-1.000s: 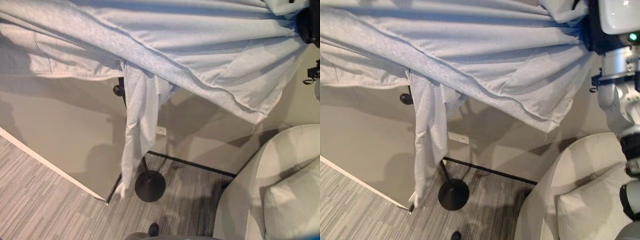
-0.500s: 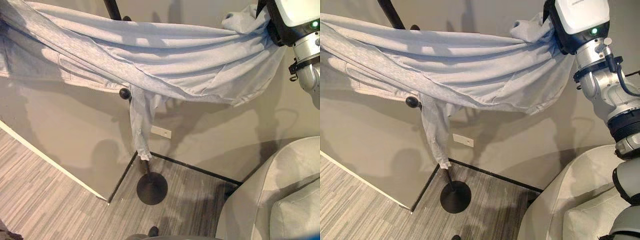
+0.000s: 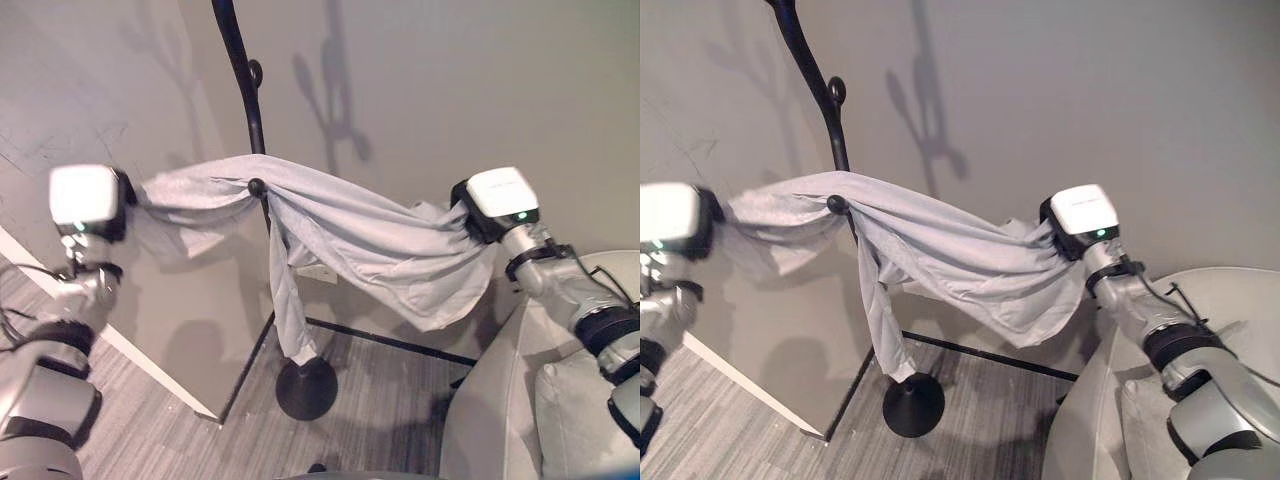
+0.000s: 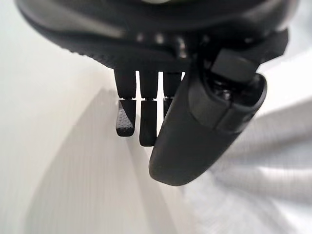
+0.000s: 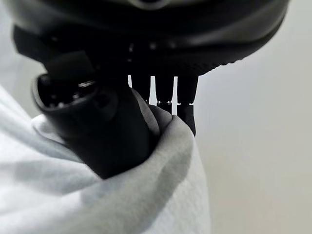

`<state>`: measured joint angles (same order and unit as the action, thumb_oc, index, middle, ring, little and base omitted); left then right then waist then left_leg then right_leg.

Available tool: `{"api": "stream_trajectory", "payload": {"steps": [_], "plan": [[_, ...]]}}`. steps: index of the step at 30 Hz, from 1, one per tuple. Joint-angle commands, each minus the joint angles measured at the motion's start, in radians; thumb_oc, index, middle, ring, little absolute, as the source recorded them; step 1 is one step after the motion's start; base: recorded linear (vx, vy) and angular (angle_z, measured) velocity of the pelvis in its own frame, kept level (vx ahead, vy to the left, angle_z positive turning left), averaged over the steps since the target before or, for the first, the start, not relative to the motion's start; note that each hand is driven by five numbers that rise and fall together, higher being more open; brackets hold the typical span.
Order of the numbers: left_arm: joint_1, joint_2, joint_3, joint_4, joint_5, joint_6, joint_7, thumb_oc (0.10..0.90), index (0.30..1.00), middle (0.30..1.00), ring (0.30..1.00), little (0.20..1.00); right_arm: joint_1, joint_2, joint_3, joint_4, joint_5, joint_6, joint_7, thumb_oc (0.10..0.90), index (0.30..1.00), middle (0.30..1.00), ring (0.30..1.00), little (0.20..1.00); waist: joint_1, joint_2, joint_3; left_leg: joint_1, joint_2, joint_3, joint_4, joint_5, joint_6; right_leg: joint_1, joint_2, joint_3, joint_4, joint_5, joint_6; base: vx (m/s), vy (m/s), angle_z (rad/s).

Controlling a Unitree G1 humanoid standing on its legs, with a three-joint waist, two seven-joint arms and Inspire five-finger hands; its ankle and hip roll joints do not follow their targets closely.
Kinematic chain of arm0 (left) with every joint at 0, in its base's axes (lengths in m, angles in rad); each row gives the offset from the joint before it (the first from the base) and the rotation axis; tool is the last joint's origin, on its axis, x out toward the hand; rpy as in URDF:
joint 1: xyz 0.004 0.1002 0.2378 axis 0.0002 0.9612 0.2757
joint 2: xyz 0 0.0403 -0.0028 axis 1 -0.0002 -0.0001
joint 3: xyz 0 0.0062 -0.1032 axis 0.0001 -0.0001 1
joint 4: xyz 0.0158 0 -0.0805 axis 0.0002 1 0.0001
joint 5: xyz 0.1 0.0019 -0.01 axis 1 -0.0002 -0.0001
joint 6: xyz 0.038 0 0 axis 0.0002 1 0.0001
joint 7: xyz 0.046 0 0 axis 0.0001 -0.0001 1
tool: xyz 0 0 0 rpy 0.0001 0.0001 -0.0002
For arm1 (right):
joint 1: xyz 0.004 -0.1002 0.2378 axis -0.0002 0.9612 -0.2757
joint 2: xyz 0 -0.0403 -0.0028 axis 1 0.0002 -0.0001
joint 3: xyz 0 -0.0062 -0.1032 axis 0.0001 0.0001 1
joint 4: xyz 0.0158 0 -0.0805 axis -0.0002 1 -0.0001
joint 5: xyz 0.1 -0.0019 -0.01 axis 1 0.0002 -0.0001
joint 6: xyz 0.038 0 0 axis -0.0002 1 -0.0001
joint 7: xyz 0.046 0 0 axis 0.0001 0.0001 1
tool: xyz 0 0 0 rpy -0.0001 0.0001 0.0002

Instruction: Hang the clothes on the sofa on the clothes rack.

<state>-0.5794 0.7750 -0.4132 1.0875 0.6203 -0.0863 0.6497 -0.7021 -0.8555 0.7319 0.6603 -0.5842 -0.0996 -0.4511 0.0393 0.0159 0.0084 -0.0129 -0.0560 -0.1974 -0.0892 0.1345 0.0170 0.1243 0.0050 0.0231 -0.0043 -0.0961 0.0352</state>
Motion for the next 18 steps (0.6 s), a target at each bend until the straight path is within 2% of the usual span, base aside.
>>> {"api": "stream_trajectory", "payload": {"steps": [1, 3, 5, 7, 9, 10, 11, 12, 13, 18], "plan": [[0.032, 0.016, 0.119, 0.163, -0.129, 0.086, 0.014, 0.4, 0.3, 0.3, 0.3, 0.3, -0.047, 0.091, -0.258, -0.041, 0.066, 0.039, -0.096, 0.4, 0.3, 0.3, 0.3, 0.3, 0.056, -0.064, -0.023, 0.035, -0.057, 0.02, 0.002, -0.145, 0.068, 0.009, -0.051, 0.025, 0.032, 0.059, 0.059, 0.01, -0.001, -0.07], [0.041, -0.01, 0.119, 0.156, -0.141, 0.082, 0.014, 0.4, 0.3, 0.3, 0.3, 0.3, -0.025, 0.119, -0.279, -0.059, 0.083, 0.041, -0.098, 0.4, 0.3, 0.3, 0.3, 0.3, 0.055, -0.063, -0.025, 0.035, -0.058, 0.02, 0.002, -0.147, 0.069, 0.009, -0.051, 0.026, 0.028, 0.057, 0.057, 0.0, 0.002, -0.02], [0.072, -0.093, 0.124, 0.093, -0.158, 0.08, 0.029, 0.4, 0.3, 0.3, 0.3, 0.3, 0.044, 0.23, -0.34, -0.153, 0.143, 0.033, -0.118, 0.4, 0.3, 0.3, 0.3, 0.3, 0.055, -0.059, -0.024, 0.033, -0.058, 0.014, 0.002, -0.148, 0.072, 0.009, -0.05, 0.028, 0.022, 0.044, 0.05, -0.01, -0.003, 0.07], [0.08, -0.153, 0.118, 0.049, -0.173, 0.075, 0.042, 0.4, 0.3, 0.3, 0.3, 0.3, 0.08, 0.298, -0.36, -0.179, 0.199, 0.013, -0.12, 0.4, 0.3, 0.3, 0.3, 0.3, 0.058, -0.06, -0.023, 0.032, -0.06, 0.011, 0.002, -0.148, 0.074, 0.009, -0.048, 0.029, 0.019, 0.042, 0.046, -0.01, -0.007, 0.11], [0.095, -0.225, 0.105, 0.002, -0.212, 0.065, 0.051, 0.4, 0.3, 0.3, 0.3, 0.3, 0.108, 0.397, -0.375, -0.18, 0.312, -0.011, -0.124, 0.4, 0.3, 0.3, 0.3, 0.3, 0.062, -0.061, -0.022, 0.034, -0.063, 0.006, 0.002, -0.15, 0.075, 0.013, -0.049, 0.03, 0.015, 0.034, 0.041, -0.01, -0.009, 0.06], [0.1, -0.252, 0.1, -0.007, -0.231, 0.058, 0.05, 0.4, 0.3, 0.3, 0.3, 0.3, 0.117, 0.432, -0.375, -0.179, 0.367, -0.025, -0.116, 0.516, 0.474, 0.474, 0.474, 0.474, 0.063, -0.061, -0.024, 0.031, -0.063, 0.003, 0.002, -0.148, 0.075, 0.011, -0.048, 0.03, 0.012, 0.036, 0.039, -0.01, -0.006, 0.1], [0.1, -0.252, 0.1, -0.007, -0.231, 0.058, 0.05, 0.4, 0.3, 0.3, 0.3, 0.3, 0.117, 0.432, -0.375, -0.179, 0.367, -0.025, -0.116, 0.574, 0.561, 0.561, 0.561, 0.561, 0.062, -0.061, -0.024, 0.03, -0.063, 0.003, 0.002, -0.148, 0.075, 0.011, -0.048, 0.03, 0.012, 0.036, 0.039, -0.02, -0.012, 0.11], [0.115, -0.29, 0.089, -0.043, -0.256, 0.051, 0.054, 0.4, 0.3, 0.3, 0.3, 0.3, 0.14, 0.503, -0.369, -0.159, 0.489, -0.058, -0.088, 0.8, 0.9, 0.9, 0.9, 0.9, 0.067, -0.06, -0.023, 0.027, -0.063, 0.0, 0.002, -0.147, 0.075, 0.009, -0.046, 0.03, 0.007, 0.031, 0.034, -0.02, -0.012, 0.09], [0.131, -0.322, 0.089, -0.075, -0.286, 0.035, 0.051, 0.4, 0.3, 0.3, 0.3, 0.3, 0.167, 0.538, -0.346, -0.143, 0.53, -0.071, -0.054, 0.8, 0.9, 0.9, 0.9, 0.9, 0.072, -0.06, -0.021, 0.026, -0.063, -0.001, 0.002, -0.146, 0.074, 0.009, -0.045, 0.029, -0.001, 0.027, 0.031, 0.0, 0.0, 0.0], [0.159, -0.337, 0.086, -0.105, -0.307, 0.023, 0.042, 0.4, 0.3, 0.3, 0.3, 0.3, 0.217, 0.56, -0.307, -0.118, 0.562, -0.087, 0.004, 0.8, 0.9, 0.9, 0.9, 0.9, 0.073, -0.064, -0.018, 0.025, -0.06, -0.001, 0.002, -0.148, 0.071, 0.013, -0.044, 0.026, -0.015, 0.027, 0.027, 0.0, 0.0, 0.0]]}}
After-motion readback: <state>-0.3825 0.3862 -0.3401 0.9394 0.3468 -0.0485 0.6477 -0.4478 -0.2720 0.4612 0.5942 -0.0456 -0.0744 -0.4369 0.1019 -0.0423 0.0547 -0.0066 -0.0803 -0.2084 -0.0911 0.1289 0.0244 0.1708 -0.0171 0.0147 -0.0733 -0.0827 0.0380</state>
